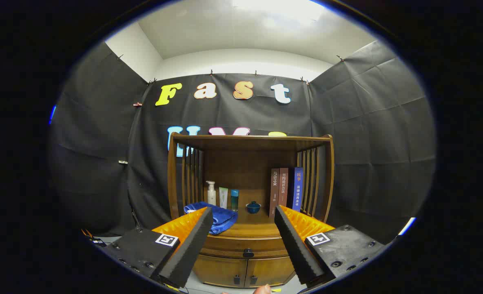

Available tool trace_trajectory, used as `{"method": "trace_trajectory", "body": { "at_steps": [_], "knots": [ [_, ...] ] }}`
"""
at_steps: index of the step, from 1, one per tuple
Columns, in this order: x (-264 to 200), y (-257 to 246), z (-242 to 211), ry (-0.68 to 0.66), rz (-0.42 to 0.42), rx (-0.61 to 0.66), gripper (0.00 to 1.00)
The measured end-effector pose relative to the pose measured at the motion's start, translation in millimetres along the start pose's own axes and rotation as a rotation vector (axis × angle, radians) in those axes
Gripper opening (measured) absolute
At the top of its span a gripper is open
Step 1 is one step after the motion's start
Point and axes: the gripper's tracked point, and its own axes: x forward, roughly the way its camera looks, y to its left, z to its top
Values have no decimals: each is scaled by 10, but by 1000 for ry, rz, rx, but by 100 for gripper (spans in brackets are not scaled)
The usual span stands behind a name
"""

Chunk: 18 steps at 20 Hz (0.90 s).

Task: Pull open the drawer, take out the items inside it, and place them on the countertop above the cabinet.

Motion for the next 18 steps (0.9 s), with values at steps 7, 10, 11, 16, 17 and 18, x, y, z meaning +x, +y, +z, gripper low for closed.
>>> {"method": "trace_trajectory", "body": {
  "at_steps": [7,10,11,16,17,18],
  "knots": [
    [43,-52,-76,13,-17,3,98],
    [39,-77,-74,14,-21,6,98],
    [40,-76,-61,10,-22,5,98],
    [37,-84,-56,8,-26,-8,98],
    [33,-78,-63,8,-22,-8,98],
    [38,-74,-52,6,-21,-8,98]
  ]
}}
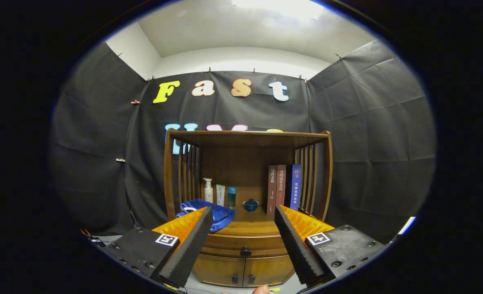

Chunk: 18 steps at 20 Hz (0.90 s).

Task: Pull open the drawer, take out the items inside it, and place them on the countertop above the cabinet.

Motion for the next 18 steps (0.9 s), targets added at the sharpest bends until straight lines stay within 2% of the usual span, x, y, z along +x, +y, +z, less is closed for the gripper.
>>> {"method": "trace_trajectory", "body": {
  "at_steps": [4,6,11,14,18],
  "knots": [
    [129,24,39,-42,19,17,98],
    [326,39,-98,-46,30,19,98],
    [888,-10,-817,-8,-6,-35,98],
    [1105,28,-1413,55,2,0,98],
    [1263,38,-1988,104,13,32,99]
  ]
}}
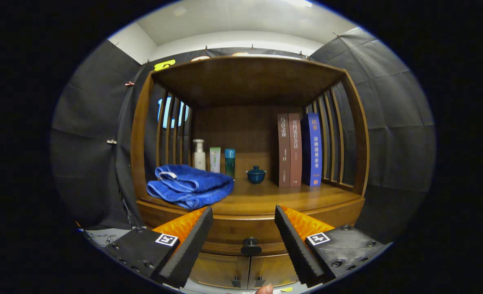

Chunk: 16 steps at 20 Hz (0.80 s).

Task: Pull open the drawer, take out the items inside it, and place them on the countertop above the cabinet.

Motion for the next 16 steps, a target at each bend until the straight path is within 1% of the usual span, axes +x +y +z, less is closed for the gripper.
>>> {"method": "trace_trajectory", "body": {
  "at_steps": [4,7,9,12,16],
  "knots": [
    [179,-55,-446,20,-21,-3,99],
    [294,-46,-759,53,-11,-21,98],
    [349,-61,-942,82,-17,-23,94],
    [413,-152,-1049,87,-61,-5,77],
    [404,-156,-1086,92,-59,28,54]
  ]
}}
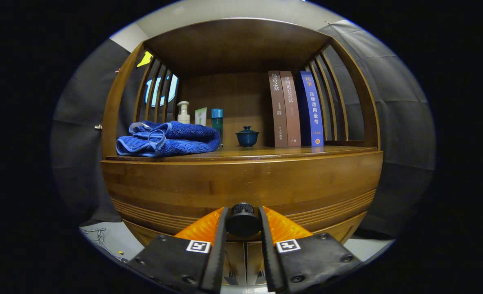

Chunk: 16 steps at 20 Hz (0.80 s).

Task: Pull open the drawer, take out the items inside it, and place them on the countertop above the cabinet.

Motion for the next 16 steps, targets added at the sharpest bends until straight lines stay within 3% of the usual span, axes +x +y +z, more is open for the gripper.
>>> {"method": "trace_trajectory", "body": {
  "at_steps": [4,16],
  "knots": [
    [-81,-6,28,20,0,28,31],
    [-1079,-72,0,52,16,22,30]
  ]
}}
